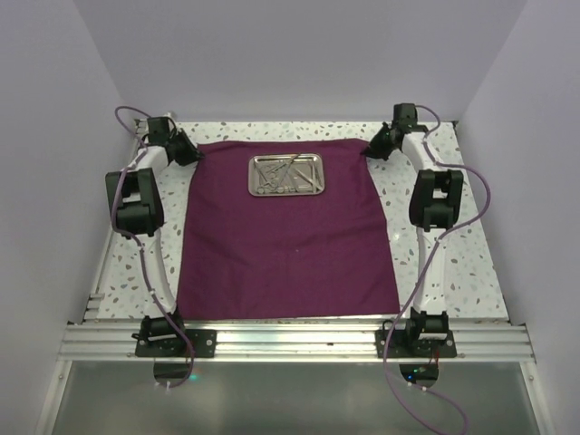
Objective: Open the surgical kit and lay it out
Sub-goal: Open the surgical kit at the center of the board, then pick up the medical item from the container.
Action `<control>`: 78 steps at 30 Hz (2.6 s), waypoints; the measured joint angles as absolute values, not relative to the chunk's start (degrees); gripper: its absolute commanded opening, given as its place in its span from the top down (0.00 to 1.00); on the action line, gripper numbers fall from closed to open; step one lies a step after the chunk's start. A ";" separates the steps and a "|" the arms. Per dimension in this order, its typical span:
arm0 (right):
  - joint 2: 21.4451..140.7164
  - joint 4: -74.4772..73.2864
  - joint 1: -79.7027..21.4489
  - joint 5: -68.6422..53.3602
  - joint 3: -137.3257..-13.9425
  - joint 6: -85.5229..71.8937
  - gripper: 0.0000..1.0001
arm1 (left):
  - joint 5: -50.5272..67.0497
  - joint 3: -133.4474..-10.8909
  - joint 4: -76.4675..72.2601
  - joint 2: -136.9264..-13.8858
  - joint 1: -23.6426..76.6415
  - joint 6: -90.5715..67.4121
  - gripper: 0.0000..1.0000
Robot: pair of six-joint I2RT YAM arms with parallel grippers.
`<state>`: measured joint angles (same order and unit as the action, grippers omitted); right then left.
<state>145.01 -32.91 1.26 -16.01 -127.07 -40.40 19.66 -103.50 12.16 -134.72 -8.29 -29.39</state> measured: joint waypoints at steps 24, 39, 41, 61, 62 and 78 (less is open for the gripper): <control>110.98 -29.58 7.22 -6.20 -89.49 -35.38 0.02 | 13.32 -88.90 15.77 -110.72 -10.20 -28.93 0.00; 72.36 -36.27 -16.36 -2.33 -65.32 -34.22 0.02 | 11.75 -63.00 7.94 -81.01 4.21 -34.22 0.05; 73.32 -37.76 -15.81 -2.24 -65.08 -33.87 0.02 | 10.35 -67.05 8.95 -89.03 6.98 -33.34 0.10; 86.87 -48.66 -15.70 1.89 -74.39 -29.28 0.03 | -4.69 -127.83 34.22 -141.43 16.80 -26.28 0.59; 86.87 -48.66 -15.70 1.93 -74.39 -29.30 0.03 | -4.91 -127.83 34.61 -141.80 16.91 -26.28 0.59; 88.88 -49.17 -15.70 3.55 -73.10 -26.37 0.03 | -9.93 -128.20 35.79 -142.96 19.38 -27.31 0.68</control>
<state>88.88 -49.17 -15.70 3.55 -73.10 -26.37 -9.93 -128.20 35.79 -142.96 19.38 -27.31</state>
